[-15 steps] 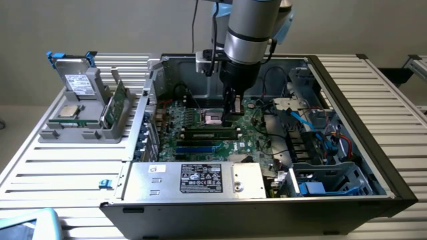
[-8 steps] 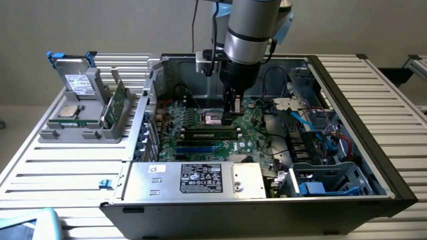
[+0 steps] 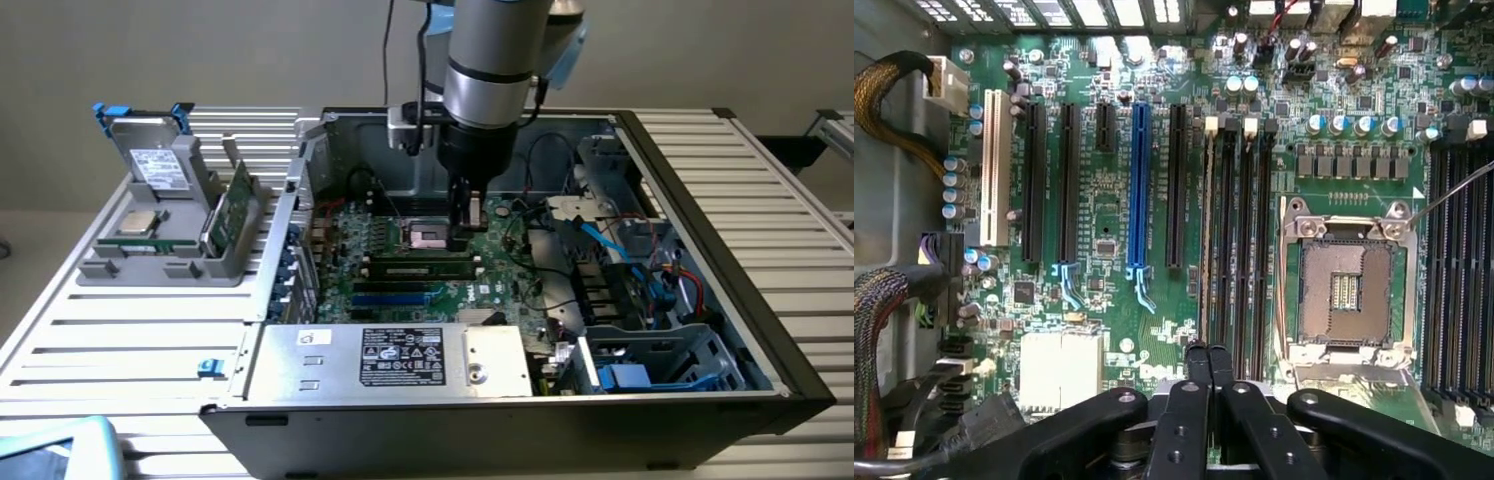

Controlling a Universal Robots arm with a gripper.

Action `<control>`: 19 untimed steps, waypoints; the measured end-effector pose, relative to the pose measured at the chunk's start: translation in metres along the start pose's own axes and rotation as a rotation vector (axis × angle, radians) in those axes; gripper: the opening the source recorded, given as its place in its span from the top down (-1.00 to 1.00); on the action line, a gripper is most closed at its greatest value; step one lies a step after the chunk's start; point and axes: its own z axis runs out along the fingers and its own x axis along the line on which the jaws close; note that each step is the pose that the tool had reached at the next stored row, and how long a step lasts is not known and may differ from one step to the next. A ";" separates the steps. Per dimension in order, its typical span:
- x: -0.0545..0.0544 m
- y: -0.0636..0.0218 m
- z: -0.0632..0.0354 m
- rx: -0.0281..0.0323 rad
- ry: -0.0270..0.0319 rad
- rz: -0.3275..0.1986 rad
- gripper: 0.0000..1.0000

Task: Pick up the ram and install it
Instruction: 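Press down the ram until it locks into place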

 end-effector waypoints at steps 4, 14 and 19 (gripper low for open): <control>-0.001 0.0065 0.0021 0.0218 0.0121 0.002 0.78; -0.002 0.0114 0.0062 0.0420 0.0247 0.004 0.78; -0.004 0.0114 0.0106 0.0506 0.0265 0.009 0.78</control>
